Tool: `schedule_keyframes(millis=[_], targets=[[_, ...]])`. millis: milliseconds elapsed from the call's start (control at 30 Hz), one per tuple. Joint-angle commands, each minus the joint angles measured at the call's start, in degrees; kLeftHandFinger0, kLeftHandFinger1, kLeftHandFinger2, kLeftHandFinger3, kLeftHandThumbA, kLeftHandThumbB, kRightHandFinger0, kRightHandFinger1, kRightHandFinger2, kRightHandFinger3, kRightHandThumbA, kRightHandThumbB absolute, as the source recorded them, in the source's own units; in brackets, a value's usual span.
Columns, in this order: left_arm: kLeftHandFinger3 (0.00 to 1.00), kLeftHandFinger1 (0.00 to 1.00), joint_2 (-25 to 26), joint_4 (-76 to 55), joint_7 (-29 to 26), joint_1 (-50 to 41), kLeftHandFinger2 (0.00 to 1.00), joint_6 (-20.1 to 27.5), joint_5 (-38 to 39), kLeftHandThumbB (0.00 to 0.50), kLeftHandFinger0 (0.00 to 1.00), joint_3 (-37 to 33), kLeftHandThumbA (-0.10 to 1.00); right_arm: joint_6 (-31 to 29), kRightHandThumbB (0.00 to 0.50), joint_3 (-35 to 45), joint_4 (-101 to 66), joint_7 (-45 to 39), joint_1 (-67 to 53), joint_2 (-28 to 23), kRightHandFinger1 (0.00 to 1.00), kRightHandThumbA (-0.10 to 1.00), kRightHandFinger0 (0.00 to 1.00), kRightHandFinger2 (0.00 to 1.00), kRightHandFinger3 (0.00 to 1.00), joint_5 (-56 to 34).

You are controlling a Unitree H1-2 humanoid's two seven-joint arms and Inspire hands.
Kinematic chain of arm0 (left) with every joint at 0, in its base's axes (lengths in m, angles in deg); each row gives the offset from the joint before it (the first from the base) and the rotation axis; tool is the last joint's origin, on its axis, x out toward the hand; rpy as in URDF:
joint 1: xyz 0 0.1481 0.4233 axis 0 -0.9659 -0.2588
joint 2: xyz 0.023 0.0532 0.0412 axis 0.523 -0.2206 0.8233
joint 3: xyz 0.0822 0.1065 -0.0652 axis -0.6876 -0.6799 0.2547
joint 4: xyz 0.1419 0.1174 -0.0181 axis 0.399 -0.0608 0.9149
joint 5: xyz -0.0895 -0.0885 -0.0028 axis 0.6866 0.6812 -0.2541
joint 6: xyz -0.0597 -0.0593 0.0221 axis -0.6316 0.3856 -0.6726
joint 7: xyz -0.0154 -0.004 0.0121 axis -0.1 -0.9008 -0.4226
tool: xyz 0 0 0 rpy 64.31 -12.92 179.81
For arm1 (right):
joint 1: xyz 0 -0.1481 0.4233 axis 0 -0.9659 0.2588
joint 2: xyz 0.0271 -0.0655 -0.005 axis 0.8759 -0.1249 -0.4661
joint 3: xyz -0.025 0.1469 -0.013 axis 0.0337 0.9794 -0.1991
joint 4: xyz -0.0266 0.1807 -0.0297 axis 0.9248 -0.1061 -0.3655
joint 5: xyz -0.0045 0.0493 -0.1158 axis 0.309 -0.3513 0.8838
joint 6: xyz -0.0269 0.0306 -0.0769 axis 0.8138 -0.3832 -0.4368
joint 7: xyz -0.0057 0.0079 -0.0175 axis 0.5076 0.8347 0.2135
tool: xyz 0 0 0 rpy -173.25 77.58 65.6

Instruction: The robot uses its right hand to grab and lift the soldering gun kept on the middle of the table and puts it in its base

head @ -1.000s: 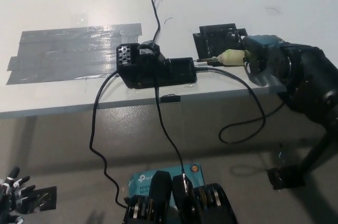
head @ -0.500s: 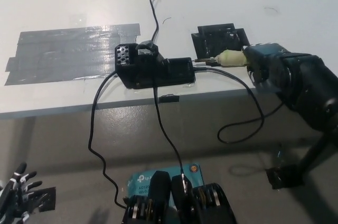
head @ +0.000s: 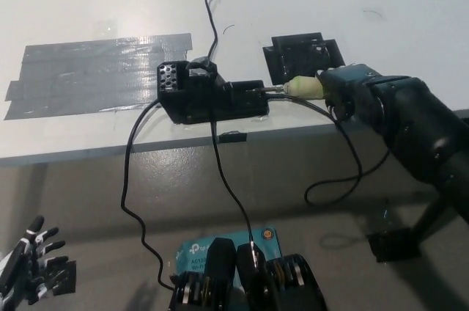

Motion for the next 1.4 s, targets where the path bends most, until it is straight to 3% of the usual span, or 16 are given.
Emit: schedule_keyframes(millis=[0,233,300,400,433,667,733,833,867,933,967,1033,1200,1233,1267,1367], targets=[[1.0,0.9,1.99,-1.92,1.21,0.7,0.95,-0.77,0.04,0.263,0.81,0.6,1.0,3.73,0.5,-1.75,1.85,-8.3,1.01,-2.19,1.0,0.34,1.0,1.0,1.0,2.13],[1.0,0.89,2.17,-1.99,2.12,-0.01,0.96,-0.53,0.05,0.271,0.81,0.89,1.0,3.42,0.5,2.5,2.57,-3.08,-0.67,-1.97,1.0,0.24,0.85,1.0,1.0,-0.58],[1.0,0.89,2.02,-1.98,2.41,-0.24,0.97,-0.05,0.23,0.276,0.81,0.92,1.0,0.84,0.5,3.19,2.95,-0.65,-1.42,-1.65,0.44,0.18,0.14,1.0,1.0,-0.89],[1.0,0.92,2.21,-1.54,3.26,-0.25,0.97,0.68,0.43,0.275,0.83,0.76,1.0,1.53,0.5,2.54,1.86,0.36,-3.18,-0.24,0.16,0.12,0.0,0.9,1.0,0.33],[1.0,0.92,2.25,-1.52,3.38,-0.02,0.97,0.6,0.26,0.284,0.83,0.57,1.0,2.4,0.5,1.13,0.69,-1.34,-3.59,-0.35,0.01,0.19,0.0,0.66,1.0,1.62],[1.0,0.95,2.95,-1.29,5.02,0.22,1.0,1.02,0.38,0.274,0.85,0.39,1.0,4.74,0.489,-1.37,-0.87,-0.15,-6.5,0.51,0.0,0.17,0.0,0.23,1.0,4.82],[1.0,0.95,3.18,-0.99,5.61,0.27,1.0,1.26,0.4,0.276,0.87,0.21,1.0,3.6,0.35,-3.37,-1.64,1.33,-7.41,0.01,0.05,0.06,0.0,0.27,1.0,7.06],[1.0,0.98,3.45,-0.9,6.72,0.25,1.0,1.46,0.53,0.27,0.91,0.06,1.0,1.77,0.002,-7.26,-0.49,2.43,-7.71,-0.46,0.25,-0.1,0.09,0.4,1.0,10.46],[1.0,1.0,3.63,-0.84,7.07,0.25,1.0,1.58,0.48,0.271,0.94,-0.12,1.0,2.41,0.128,-7.99,0.7,3.74,-7.76,-0.15,0.15,-0.1,0.01,0.19,0.83,11.47],[1.0,1.0,3.99,-0.87,7.43,0.42,1.0,1.21,0.17,0.273,0.95,-0.36,1.0,2.92,0.226,-9.5,1.9,5.09,-7.88,0.08,0.22,-0.1,0.0,0.22,0.56,13.0],[1.0,1.0,4.29,-1.12,7.51,0.4,1.0,1.21,-0.37,0.267,0.97,-0.78,1.0,3.35,0.182,-9.73,1.85,5.39,-8.16,0.02,0.27,-0.1,0.05,0.28,0.56,13.26],[1.0,1.0,4.65,-0.92,8.25,0.67,1.0,1.28,-0.2,0.257,1.0,-1.22,1.0,4.28,0.004,-9.99,0.44,4.53,-9.19,-0.74,0.46,-0.1,0.2,0.5,0.98,13.61],[1.0,1.0,5.26,-1.01,8.84,0.87,1.0,1.13,-0.59,0.27,1.0,-1.9,1.0,7.2,0.0,-10.2,-1.02,2.65,-11.5,-1.39,0.52,0.12,0.35,0.6,1.0,14.95],[1.0,1.0,5.28,-0.75,9.04,0.89,1.0,1.57,-0.59,0.271,1.0,-1.92,1.0,7.41,0.0,-10.12,-0.95,1.8,-11.71,-1.37,0.26,0.12,0.06,0.38,1.0,15.04],[1.0,1.0,5.34,-0.52,9.19,1.0,1.0,1.8,-0.75,0.272,1.0,-2.07,1.0,7.75,0.0,-9.83,-0.68,1.28,-12.02,-1.25,0.25,0.13,0.01,0.37,1.0,14.96],[1.0,1.0,5.27,-0.35,9.4,1.09,1.0,1.51,-0.7,0.301,1.0,-2.05,1.0,6.59,0.0,-7.59,0.1,5.01,-12.9,-1.15,0.57,0.15,0.15,0.63,1.0,13.6]])
